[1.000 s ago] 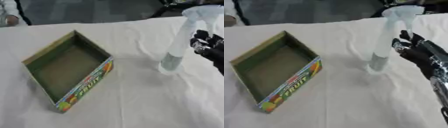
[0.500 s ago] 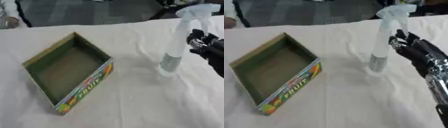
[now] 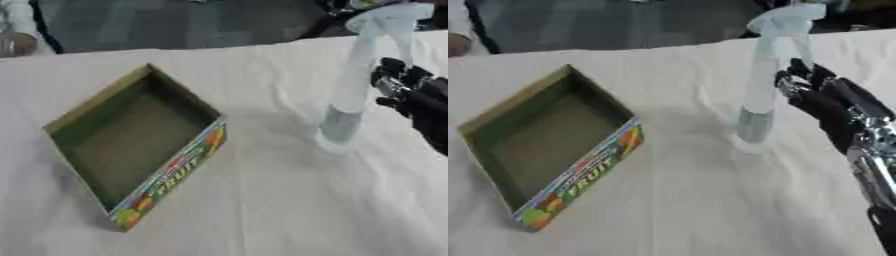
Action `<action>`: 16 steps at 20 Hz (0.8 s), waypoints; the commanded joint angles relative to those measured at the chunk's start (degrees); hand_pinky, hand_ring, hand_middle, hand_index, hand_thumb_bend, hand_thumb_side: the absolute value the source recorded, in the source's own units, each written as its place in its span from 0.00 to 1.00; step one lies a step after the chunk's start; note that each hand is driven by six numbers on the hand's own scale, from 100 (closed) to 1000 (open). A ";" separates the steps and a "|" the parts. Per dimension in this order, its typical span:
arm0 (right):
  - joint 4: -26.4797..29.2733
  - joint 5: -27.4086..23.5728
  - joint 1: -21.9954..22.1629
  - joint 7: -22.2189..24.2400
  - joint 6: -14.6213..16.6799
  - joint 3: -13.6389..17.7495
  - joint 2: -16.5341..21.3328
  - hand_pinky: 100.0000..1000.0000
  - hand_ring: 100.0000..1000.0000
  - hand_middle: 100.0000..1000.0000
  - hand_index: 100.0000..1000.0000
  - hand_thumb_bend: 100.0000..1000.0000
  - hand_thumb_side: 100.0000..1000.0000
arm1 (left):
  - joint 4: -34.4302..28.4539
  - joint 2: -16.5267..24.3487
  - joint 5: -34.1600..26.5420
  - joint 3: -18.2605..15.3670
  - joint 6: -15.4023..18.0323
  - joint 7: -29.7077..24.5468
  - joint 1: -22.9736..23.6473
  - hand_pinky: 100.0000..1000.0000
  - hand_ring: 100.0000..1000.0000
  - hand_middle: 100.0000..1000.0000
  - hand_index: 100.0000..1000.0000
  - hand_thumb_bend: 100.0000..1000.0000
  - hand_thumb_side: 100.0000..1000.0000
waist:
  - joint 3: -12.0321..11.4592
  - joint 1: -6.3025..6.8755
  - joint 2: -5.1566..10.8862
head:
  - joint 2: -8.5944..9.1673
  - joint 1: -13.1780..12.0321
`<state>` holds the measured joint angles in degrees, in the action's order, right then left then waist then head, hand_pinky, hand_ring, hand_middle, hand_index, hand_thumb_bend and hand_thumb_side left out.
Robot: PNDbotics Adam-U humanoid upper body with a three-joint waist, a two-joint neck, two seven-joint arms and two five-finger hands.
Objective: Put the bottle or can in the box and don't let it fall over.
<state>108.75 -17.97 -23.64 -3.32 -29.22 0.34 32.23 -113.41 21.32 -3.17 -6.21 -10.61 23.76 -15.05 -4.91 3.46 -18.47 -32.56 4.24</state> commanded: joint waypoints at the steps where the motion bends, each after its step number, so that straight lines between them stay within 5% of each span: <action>1: 2.18 -0.28 -0.32 0.11 0.04 0.61 0.84 0.95 1.00 1.00 1.00 0.00 0.32 | -1.18 1.00 0.20 -0.37 0.08 -0.19 -0.18 1.00 0.70 0.67 0.75 0.00 0.64 | 0.12 -0.05 0.84 | 0.61 0.00; 16: 5.84 -3.13 0.96 1.94 -1.08 0.33 0.44 0.95 1.00 1.00 1.00 0.00 0.43 | -1.18 0.86 0.22 -0.34 0.03 -0.64 -0.32 1.00 0.70 0.67 0.75 0.00 0.64 | 0.59 0.16 0.84 | 0.67 -0.08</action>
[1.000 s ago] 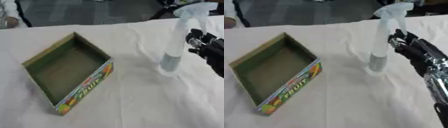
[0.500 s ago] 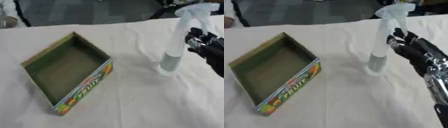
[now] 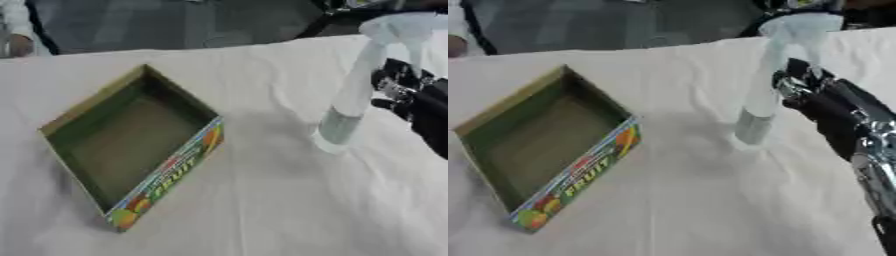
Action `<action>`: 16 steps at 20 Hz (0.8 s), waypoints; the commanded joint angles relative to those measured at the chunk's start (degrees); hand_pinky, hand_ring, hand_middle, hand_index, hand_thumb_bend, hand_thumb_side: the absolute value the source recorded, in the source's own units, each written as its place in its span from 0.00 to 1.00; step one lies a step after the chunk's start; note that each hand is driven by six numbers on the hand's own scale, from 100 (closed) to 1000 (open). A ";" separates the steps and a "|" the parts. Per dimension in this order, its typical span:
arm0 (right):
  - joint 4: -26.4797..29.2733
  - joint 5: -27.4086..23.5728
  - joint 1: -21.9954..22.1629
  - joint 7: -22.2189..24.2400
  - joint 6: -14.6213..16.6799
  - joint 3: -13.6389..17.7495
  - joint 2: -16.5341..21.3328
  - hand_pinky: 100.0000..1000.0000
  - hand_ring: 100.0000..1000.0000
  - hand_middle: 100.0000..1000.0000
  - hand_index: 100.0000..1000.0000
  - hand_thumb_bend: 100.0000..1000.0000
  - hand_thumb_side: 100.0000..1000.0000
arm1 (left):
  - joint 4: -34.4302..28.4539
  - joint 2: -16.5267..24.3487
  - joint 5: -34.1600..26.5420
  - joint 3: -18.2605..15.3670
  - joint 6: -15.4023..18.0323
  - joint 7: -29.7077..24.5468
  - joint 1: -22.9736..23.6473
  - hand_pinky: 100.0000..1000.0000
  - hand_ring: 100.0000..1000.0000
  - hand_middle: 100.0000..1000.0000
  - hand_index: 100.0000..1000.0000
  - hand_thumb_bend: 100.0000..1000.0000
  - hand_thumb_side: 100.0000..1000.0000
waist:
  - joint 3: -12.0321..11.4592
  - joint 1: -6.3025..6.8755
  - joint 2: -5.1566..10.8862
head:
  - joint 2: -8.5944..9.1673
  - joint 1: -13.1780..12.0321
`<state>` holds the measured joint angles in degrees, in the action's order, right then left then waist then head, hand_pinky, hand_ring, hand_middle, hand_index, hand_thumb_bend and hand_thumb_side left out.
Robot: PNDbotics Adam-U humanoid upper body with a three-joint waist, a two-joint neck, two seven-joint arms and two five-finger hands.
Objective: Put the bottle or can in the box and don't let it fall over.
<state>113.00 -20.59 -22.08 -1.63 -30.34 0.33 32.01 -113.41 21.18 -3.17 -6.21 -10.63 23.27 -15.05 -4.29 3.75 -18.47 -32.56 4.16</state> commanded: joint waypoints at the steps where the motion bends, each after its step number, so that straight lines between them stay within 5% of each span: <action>1: 1.59 -0.54 -0.68 0.24 -0.01 0.32 0.62 0.95 1.00 1.00 1.00 0.00 0.43 | -1.18 0.99 0.22 -0.34 0.04 -0.15 -0.31 1.00 0.70 0.67 0.75 0.00 0.64 | -0.06 -0.15 0.83 | 0.71 0.02; 16: 0.97 -0.19 -2.40 0.88 0.15 -0.25 0.05 0.95 1.00 1.00 1.00 0.00 0.41 | -1.18 0.81 0.03 -0.41 0.07 -0.20 -0.30 1.00 0.70 0.67 0.75 0.00 0.64 | -0.50 -0.28 0.28 | 1.34 0.13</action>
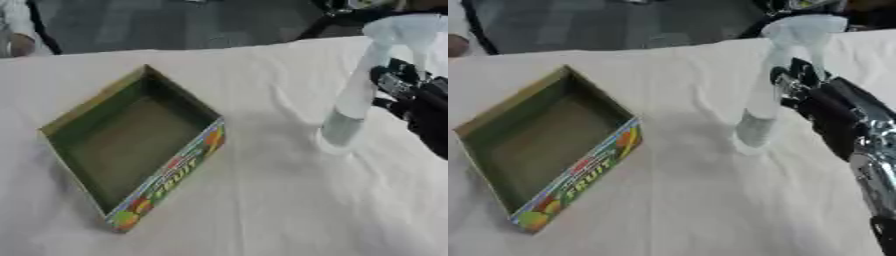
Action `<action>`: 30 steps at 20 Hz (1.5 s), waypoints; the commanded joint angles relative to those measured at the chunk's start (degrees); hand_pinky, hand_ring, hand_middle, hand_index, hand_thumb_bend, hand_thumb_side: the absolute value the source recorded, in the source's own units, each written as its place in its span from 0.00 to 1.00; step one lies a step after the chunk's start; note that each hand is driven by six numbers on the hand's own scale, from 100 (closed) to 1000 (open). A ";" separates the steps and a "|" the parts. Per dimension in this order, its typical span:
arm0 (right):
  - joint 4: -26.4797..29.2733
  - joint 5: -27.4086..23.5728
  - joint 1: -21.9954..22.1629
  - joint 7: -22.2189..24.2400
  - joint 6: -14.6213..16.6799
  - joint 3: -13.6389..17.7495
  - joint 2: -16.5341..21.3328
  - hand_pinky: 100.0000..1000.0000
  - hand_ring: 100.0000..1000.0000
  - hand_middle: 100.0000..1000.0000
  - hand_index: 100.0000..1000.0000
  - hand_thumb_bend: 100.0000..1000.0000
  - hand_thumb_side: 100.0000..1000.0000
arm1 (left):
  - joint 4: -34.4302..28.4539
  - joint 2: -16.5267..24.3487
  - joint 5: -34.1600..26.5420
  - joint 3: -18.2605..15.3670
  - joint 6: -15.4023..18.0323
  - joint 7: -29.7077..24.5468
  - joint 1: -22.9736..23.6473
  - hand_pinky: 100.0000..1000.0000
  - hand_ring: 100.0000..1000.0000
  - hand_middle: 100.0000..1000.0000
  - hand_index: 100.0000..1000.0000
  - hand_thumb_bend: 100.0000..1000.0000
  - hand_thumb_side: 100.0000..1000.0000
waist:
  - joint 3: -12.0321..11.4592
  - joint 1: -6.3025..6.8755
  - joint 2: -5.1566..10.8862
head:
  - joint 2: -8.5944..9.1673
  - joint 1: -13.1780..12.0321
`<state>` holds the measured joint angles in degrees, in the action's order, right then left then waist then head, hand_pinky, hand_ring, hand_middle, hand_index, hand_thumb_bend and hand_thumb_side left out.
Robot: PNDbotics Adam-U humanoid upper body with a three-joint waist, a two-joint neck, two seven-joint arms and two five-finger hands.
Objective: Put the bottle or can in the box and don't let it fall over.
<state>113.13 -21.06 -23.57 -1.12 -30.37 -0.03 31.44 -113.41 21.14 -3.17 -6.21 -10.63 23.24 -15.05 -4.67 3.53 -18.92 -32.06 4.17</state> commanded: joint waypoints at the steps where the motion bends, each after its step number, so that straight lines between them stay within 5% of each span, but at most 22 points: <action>1: 0.81 0.44 -1.05 0.42 0.16 0.05 0.60 0.95 1.00 1.00 1.00 0.00 0.40 | -1.18 0.83 0.02 -0.41 0.07 -0.19 -0.30 1.00 0.70 0.67 0.75 0.00 0.64 | -0.14 -0.06 0.69 | 0.85 0.13; 19: 1.44 1.52 -1.78 -0.39 1.06 0.00 0.38 0.94 1.00 1.00 1.00 0.00 0.32 | -1.18 0.67 -0.05 -0.40 0.14 -0.56 -0.30 1.00 0.70 0.67 0.75 0.00 0.64 | -0.17 -0.08 0.14 | 0.99 0.19; 30: 0.31 -2.43 -1.47 2.00 2.42 0.26 0.06 0.95 1.00 1.00 1.00 0.00 0.60 | -1.18 0.55 -0.07 -0.42 0.18 -0.86 -0.25 1.00 0.70 0.67 0.75 0.00 0.64 | -0.32 0.52 -0.24 | 1.67 0.43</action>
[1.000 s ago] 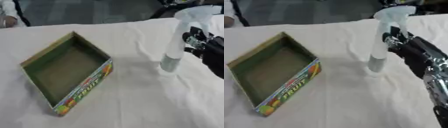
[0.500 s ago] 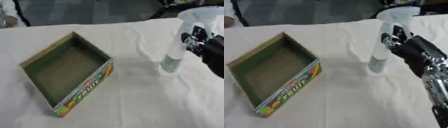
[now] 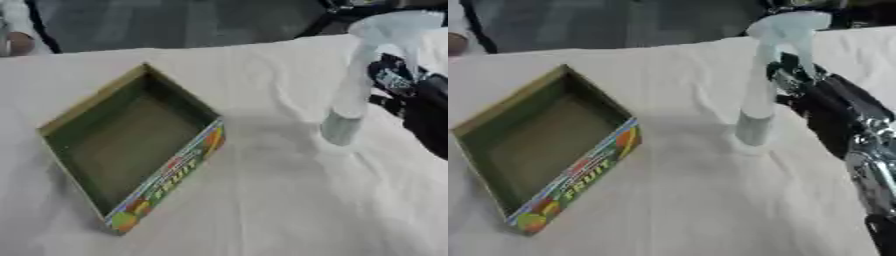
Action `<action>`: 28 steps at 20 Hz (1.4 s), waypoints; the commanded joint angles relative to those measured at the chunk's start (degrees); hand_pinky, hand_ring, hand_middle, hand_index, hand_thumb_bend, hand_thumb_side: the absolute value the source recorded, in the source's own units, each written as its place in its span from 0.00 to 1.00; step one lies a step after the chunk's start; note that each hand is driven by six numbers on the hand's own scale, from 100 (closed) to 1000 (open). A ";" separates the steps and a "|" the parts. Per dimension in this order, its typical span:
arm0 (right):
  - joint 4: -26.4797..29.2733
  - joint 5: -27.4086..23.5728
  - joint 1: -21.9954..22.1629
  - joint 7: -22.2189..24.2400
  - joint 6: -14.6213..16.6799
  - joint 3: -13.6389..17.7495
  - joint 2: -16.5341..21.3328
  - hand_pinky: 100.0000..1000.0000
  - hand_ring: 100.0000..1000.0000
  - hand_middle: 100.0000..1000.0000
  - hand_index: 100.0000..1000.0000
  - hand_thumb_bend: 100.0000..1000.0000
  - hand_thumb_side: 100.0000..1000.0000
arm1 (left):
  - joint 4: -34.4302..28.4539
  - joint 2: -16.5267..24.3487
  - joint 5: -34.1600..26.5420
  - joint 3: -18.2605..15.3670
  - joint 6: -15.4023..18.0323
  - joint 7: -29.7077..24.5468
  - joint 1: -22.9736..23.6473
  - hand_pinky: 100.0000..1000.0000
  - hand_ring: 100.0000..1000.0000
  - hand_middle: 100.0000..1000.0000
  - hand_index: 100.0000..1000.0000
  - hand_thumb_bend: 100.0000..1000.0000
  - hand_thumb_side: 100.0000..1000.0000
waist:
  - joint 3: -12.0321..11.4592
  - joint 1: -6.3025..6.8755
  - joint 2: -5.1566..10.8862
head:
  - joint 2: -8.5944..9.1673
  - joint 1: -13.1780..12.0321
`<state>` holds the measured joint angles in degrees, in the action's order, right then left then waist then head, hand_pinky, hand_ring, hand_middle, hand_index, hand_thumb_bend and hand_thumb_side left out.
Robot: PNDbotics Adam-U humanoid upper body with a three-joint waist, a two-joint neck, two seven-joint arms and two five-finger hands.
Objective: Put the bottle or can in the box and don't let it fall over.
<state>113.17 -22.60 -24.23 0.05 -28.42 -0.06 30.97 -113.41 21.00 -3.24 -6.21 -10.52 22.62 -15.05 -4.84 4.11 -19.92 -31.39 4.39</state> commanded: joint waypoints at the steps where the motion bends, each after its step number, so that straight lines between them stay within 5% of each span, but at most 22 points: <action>1: -0.02 -1.01 -0.88 1.11 0.59 0.28 0.48 0.95 1.00 1.00 1.00 0.00 0.61 | -1.18 0.68 -0.01 -0.42 0.07 -0.25 -0.24 1.00 0.70 0.67 0.75 0.00 0.64 | -0.22 0.00 0.69 | 1.08 0.28; 8: -1.27 -0.07 -1.04 2.14 1.36 0.45 0.36 0.95 1.00 1.00 1.00 0.00 0.55 | -1.18 0.62 -0.08 -0.44 0.13 -0.46 -0.22 1.00 0.70 0.67 0.75 0.00 0.64 | -0.49 0.41 0.09 | 1.41 0.70; 14: -1.24 1.74 -1.07 2.35 2.09 0.76 0.51 0.95 1.00 1.00 1.00 0.00 0.32 | -1.18 0.59 -0.13 -0.44 0.10 -0.74 -0.13 1.00 0.70 0.67 0.75 0.00 0.64 | -0.64 0.73 -0.42 | 1.37 0.71; 28: -0.44 4.64 -1.06 -0.01 2.48 0.97 1.01 0.94 1.00 1.00 1.00 0.00 0.32 | -1.18 0.55 -0.05 -0.48 0.05 -1.20 0.13 1.00 0.70 0.67 0.75 0.00 0.64 | -0.52 0.58 -0.51 | 1.37 0.81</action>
<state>111.55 -18.42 -24.66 0.22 -25.95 0.37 30.84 -113.41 20.63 -3.43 -6.21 -10.51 21.58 -14.67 -5.29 4.84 -21.31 -30.64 5.10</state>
